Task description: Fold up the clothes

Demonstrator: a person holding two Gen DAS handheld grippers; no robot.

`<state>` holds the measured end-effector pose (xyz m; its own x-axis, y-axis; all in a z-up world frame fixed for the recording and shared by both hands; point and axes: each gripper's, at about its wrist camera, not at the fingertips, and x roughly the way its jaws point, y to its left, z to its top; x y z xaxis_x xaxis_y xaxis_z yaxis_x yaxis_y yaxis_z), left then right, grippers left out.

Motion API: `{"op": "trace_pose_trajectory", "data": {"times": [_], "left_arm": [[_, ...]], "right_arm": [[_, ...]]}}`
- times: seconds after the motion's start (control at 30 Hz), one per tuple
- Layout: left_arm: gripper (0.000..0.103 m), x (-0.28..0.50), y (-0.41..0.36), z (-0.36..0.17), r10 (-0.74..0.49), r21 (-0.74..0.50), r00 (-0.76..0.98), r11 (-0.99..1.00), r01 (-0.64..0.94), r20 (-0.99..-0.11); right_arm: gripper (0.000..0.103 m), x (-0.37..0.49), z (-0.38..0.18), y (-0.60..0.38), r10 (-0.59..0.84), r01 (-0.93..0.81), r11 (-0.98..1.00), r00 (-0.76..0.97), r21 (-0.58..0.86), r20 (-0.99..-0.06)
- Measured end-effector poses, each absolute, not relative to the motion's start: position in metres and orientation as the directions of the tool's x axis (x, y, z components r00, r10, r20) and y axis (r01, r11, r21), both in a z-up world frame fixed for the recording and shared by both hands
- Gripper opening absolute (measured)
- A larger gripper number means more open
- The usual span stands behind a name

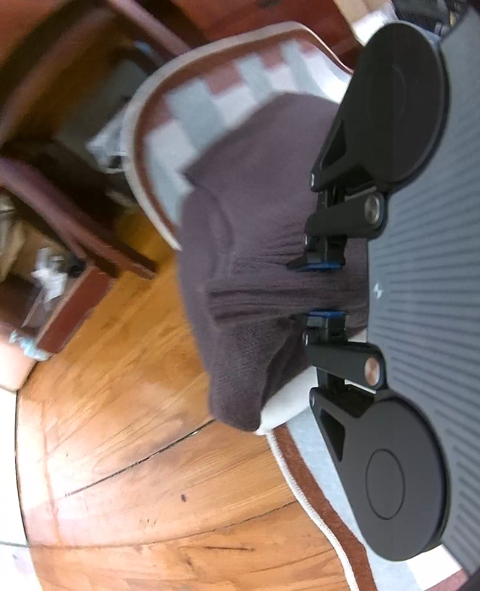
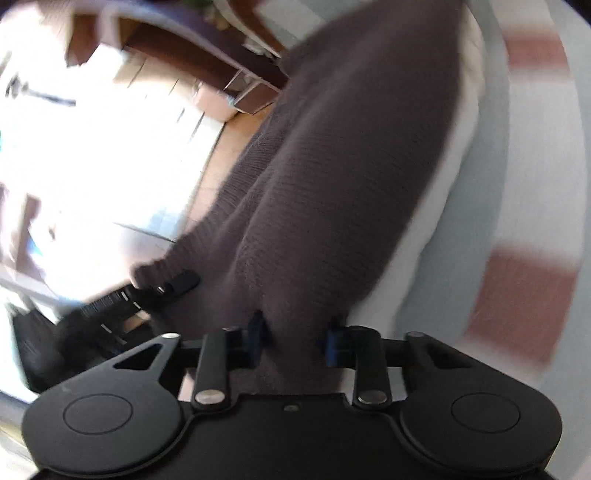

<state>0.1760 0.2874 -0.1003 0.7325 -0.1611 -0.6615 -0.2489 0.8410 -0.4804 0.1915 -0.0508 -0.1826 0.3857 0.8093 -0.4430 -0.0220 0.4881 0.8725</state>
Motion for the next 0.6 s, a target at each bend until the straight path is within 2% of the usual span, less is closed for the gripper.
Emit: {"op": "trace_pose_trajectory", "data": {"times": [0.03, 0.1, 0.17, 0.27, 0.43, 0.5, 0.53, 0.6], "left_arm": [[0.019, 0.171, 0.292, -0.096, -0.175, -0.504, 0.747, 0.83, -0.238, -0.641], [0.02, 0.159, 0.294, -0.09, -0.192, -0.534, 0.771, 0.817, -0.218, -0.608], [0.02, 0.149, 0.288, -0.083, -0.165, -0.499, 0.786, 0.843, -0.201, -0.595], [0.02, 0.141, 0.276, -0.077, -0.101, -0.414, 0.801, 0.889, -0.193, -0.591], [0.02, 0.154, 0.252, -0.089, -0.171, -0.405, 0.784, 0.908, -0.111, -0.597], [0.023, 0.163, 0.243, -0.098, -0.228, -0.443, 0.784, 0.894, -0.066, -0.578], [0.026, 0.166, 0.241, -0.104, -0.257, -0.477, 0.779, 0.877, -0.061, -0.571], [0.026, 0.174, 0.237, -0.116, -0.28, -0.514, 0.769, 0.855, -0.073, -0.575]], "right_arm": [[0.032, 0.195, -0.185, -0.05, 0.826, -0.014, 0.464, 0.368, 0.886, -0.427], [0.038, 0.204, -0.186, -0.042, 0.798, -0.121, 0.566, 0.331, 0.816, -0.504], [0.044, 0.205, -0.182, -0.038, 0.744, -0.25, 0.662, 0.326, 0.706, -0.583], [0.05, 0.203, -0.173, -0.053, 0.733, -0.229, 0.67, 0.352, 0.706, -0.581], [0.062, 0.205, -0.156, -0.084, 0.678, -0.212, 0.712, 0.458, 0.67, -0.575], [0.083, 0.215, -0.15, -0.099, 0.633, -0.166, 0.73, 0.532, 0.663, -0.563], [0.087, 0.221, -0.148, -0.108, 0.603, -0.135, 0.737, 0.574, 0.663, -0.554], [0.089, 0.246, -0.148, -0.117, 0.566, -0.088, 0.745, 0.608, 0.661, -0.557]]}}
